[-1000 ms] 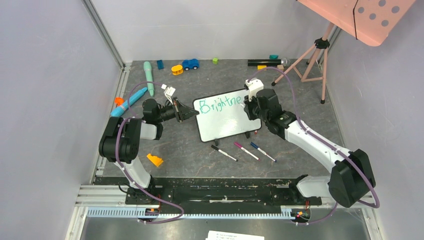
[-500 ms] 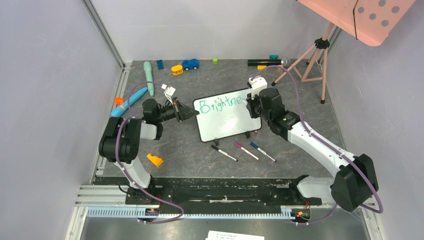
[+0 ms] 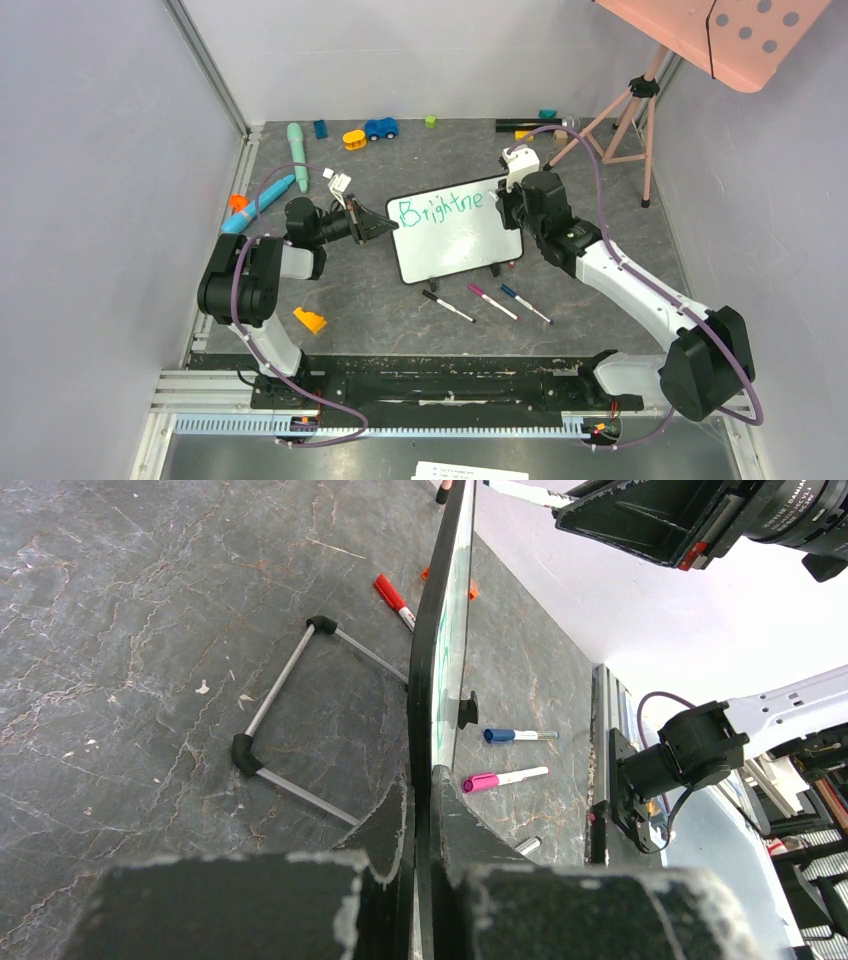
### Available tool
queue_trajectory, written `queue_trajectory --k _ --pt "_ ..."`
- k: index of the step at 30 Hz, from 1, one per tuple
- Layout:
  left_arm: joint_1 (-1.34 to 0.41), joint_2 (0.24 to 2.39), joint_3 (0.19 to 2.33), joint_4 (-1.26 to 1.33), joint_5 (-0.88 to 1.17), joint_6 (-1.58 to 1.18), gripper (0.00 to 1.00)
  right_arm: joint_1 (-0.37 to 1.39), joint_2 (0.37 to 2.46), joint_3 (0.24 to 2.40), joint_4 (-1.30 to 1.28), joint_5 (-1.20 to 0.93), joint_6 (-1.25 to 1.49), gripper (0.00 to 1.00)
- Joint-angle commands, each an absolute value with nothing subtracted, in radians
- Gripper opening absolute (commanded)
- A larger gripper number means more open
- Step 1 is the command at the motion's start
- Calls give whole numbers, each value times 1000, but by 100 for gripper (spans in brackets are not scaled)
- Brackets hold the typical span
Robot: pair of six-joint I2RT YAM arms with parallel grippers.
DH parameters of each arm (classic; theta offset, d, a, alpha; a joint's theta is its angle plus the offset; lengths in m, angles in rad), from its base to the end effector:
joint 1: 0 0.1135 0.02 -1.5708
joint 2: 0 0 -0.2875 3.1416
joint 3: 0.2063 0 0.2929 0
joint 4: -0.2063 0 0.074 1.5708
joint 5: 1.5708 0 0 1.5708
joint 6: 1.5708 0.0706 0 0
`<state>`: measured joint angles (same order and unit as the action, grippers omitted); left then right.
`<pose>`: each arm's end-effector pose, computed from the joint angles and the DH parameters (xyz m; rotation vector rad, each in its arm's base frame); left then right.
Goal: Write a sentence on the whiteboard
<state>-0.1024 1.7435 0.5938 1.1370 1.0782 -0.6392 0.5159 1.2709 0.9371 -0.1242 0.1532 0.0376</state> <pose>0.3405 -0.0975 0.1582 0.4638 1.7080 -1.3949 0.3137 0.1655 0.2874 -0.3860 1.9914 0.1947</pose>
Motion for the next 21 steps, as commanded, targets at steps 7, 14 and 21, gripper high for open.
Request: queue_trajectory --k 7,14,21 --pt "-111 1724 604 1144 1103 -549 2 505 1288 974 -67 160 49 0" --pt "-110 1723 604 1144 1103 -550 2 502 1310 982 -67 167 48 0" --pt "-110 1725 605 1143 1103 -551 2 500 1322 985 -66 148 42 0"
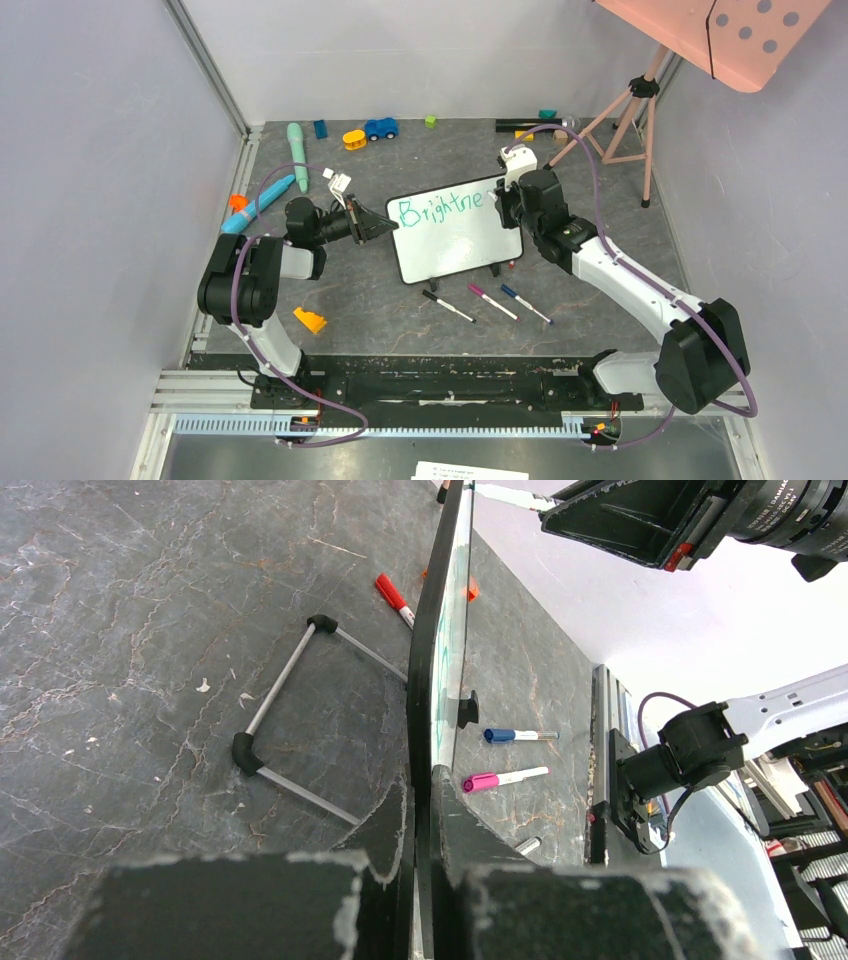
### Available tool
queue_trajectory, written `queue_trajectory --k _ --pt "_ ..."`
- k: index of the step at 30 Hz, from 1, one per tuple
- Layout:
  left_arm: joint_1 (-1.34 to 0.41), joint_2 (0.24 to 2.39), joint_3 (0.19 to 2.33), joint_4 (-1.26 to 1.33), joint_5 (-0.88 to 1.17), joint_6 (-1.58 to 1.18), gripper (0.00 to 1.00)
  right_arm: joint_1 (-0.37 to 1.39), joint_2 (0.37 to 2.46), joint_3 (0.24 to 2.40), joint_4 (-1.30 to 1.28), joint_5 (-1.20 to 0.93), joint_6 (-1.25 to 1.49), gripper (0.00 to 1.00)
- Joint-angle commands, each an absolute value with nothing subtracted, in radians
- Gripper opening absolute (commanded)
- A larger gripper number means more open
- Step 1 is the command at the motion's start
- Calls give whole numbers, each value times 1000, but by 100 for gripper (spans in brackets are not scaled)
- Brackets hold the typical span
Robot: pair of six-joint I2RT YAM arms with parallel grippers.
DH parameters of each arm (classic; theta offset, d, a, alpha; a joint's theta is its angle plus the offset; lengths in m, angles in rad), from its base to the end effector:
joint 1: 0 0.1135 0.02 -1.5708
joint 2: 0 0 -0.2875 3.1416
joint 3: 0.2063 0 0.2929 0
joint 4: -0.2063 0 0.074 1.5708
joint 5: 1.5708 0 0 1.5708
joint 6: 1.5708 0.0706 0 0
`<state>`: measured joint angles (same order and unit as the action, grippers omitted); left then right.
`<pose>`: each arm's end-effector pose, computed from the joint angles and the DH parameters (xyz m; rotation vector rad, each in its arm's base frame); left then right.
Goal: Write a sentence on the whiteboard
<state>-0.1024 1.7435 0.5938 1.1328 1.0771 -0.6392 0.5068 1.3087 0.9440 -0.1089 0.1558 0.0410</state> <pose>0.3406 -0.0975 0.1578 0.4604 1.7117 -1.3956 0.3224 0.1665 0.2794 -0.3763 2.0082 0.1840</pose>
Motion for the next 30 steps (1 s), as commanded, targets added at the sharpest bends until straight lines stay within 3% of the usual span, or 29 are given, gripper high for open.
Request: queue_trajectory --k 1,15,30 --pt "-110 1724 605 1144 1103 -550 2 500 1321 984 -66 138 41 0" --pt "-111 1723 604 1143 1103 -550 2 500 1299 936 -92 86 35 0" --pt "-110 1722 604 1143 1102 -548 2 499 1274 920 -119 189 34 0"
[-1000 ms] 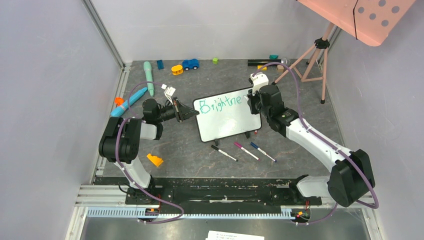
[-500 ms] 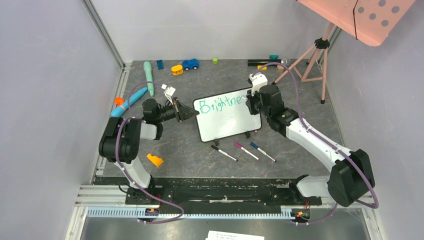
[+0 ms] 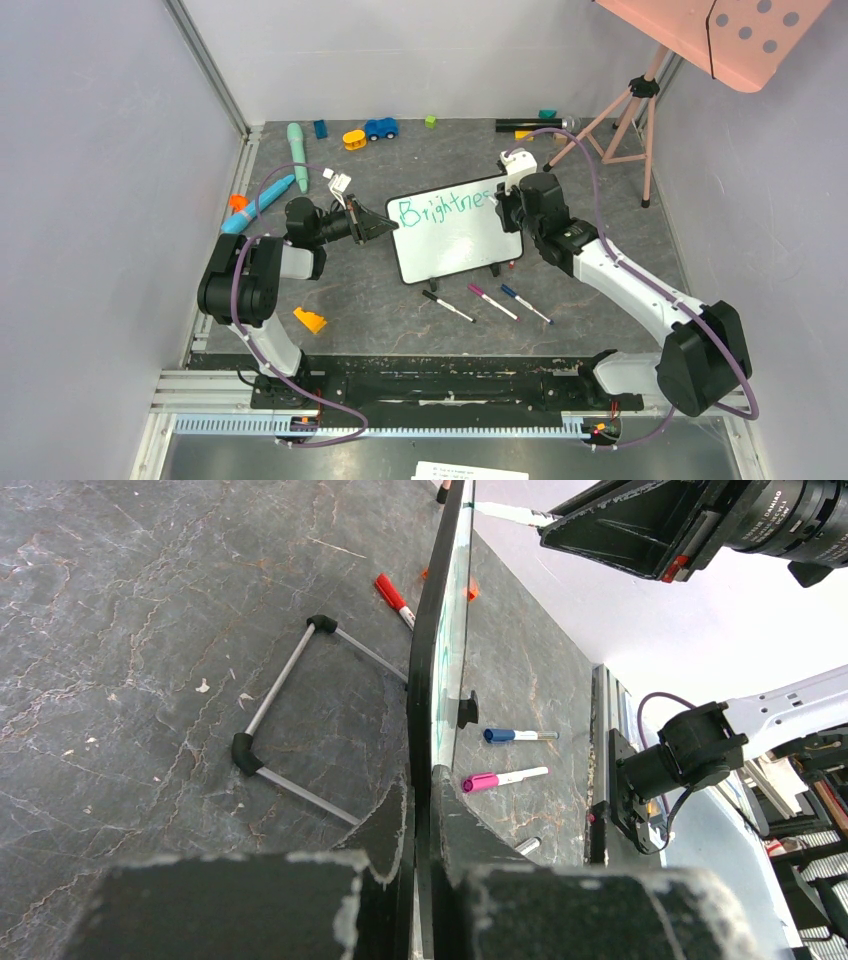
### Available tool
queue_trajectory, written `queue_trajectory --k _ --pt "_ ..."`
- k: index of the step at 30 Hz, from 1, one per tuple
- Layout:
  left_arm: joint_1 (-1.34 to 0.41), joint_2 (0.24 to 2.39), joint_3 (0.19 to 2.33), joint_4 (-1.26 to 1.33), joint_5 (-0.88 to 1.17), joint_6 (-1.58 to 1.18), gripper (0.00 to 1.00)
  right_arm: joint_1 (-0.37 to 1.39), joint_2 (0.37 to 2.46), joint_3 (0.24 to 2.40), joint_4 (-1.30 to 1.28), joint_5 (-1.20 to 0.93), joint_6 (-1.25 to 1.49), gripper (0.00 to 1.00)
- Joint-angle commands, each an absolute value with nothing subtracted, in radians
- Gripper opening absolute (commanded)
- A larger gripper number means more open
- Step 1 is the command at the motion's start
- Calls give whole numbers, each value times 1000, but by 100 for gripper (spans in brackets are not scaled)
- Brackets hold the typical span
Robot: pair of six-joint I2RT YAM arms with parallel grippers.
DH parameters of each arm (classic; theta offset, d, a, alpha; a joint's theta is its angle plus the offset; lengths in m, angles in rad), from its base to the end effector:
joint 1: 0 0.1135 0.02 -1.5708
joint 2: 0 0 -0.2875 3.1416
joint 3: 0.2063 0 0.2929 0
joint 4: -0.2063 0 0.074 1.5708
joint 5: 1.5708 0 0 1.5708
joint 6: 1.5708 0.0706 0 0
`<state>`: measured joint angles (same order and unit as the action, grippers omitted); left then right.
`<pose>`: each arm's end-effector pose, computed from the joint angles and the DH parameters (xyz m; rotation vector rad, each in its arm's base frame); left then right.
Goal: Write a sentence on the whiteboard
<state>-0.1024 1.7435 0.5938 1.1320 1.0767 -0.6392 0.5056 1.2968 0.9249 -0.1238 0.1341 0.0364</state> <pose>0.3406 -0.0975 0.1577 0.4596 1.7125 -1.3956 0.3176 0.1650 0.2735 -0.3998 2.0284 0.1960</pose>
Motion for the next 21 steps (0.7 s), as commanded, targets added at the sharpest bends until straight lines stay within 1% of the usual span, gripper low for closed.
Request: queue_trajectory --k 1,12,21 --pt "-111 1721 604 1143 1101 -549 2 498 1272 918 -121 187 33 0" --pt "-111 1722 604 1142 1101 -548 2 497 1261 897 -143 115 9 0" --pt "-110 1720 602 1142 1102 -549 2 497 1269 923 -126 47 19 0"
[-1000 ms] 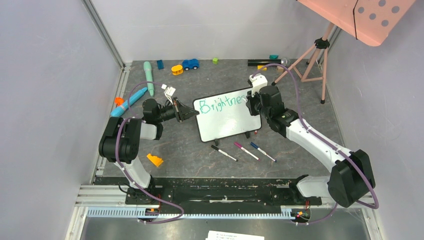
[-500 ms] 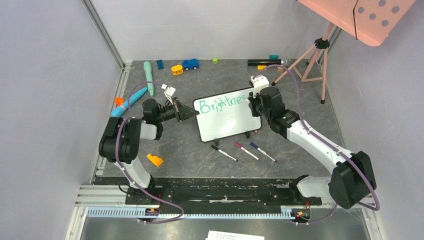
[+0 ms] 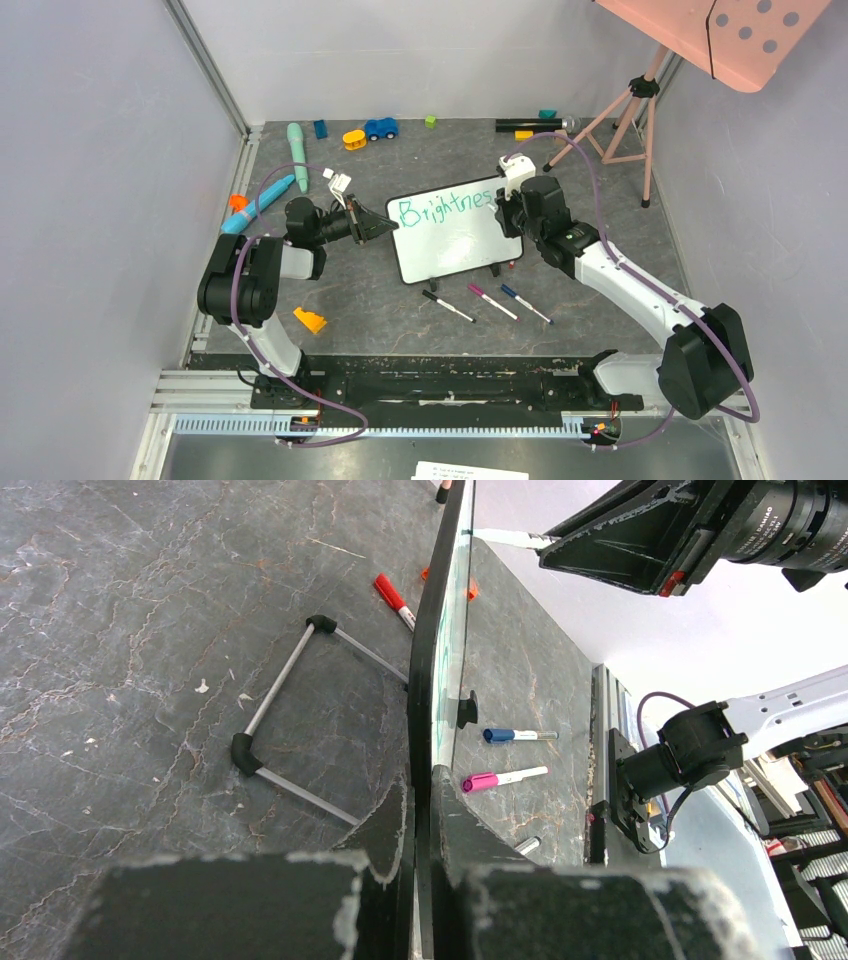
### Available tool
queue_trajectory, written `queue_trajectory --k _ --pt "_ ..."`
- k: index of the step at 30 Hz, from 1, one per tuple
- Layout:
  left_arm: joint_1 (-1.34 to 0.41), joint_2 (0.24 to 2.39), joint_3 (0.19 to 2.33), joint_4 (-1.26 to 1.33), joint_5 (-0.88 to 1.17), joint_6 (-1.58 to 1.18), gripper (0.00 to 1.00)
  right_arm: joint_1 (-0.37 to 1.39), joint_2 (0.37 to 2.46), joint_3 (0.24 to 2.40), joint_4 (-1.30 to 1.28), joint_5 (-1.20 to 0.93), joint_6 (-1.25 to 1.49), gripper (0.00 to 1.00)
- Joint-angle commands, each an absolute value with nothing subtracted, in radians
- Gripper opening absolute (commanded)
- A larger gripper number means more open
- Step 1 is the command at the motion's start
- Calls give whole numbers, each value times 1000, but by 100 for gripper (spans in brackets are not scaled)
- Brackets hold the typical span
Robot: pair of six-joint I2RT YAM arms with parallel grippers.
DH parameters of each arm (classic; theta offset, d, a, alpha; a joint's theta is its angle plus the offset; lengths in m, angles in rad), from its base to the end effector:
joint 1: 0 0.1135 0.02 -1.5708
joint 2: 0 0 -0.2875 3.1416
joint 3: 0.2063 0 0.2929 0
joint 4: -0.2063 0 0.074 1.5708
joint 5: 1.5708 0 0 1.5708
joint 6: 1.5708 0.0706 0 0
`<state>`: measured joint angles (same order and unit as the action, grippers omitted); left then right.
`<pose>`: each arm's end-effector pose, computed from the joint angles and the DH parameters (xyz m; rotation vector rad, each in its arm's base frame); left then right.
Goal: Write a sentence on the whiteboard
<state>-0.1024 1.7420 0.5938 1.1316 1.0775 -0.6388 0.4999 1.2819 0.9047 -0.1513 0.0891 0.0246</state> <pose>0.3405 -0.0975 0.1582 0.4612 1.7113 -1.3955 0.3114 0.1629 0.2665 -0.4430 2.0576 0.2226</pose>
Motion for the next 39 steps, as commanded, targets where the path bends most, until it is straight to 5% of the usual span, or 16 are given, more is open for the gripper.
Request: queue_trajectory --k 1,39 --pt "-110 1720 602 1142 1101 -548 2 497 1265 923 -124 44 23 0" --pt "-110 1721 603 1138 1102 -545 2 453 1267 976 -80 158 37 0"
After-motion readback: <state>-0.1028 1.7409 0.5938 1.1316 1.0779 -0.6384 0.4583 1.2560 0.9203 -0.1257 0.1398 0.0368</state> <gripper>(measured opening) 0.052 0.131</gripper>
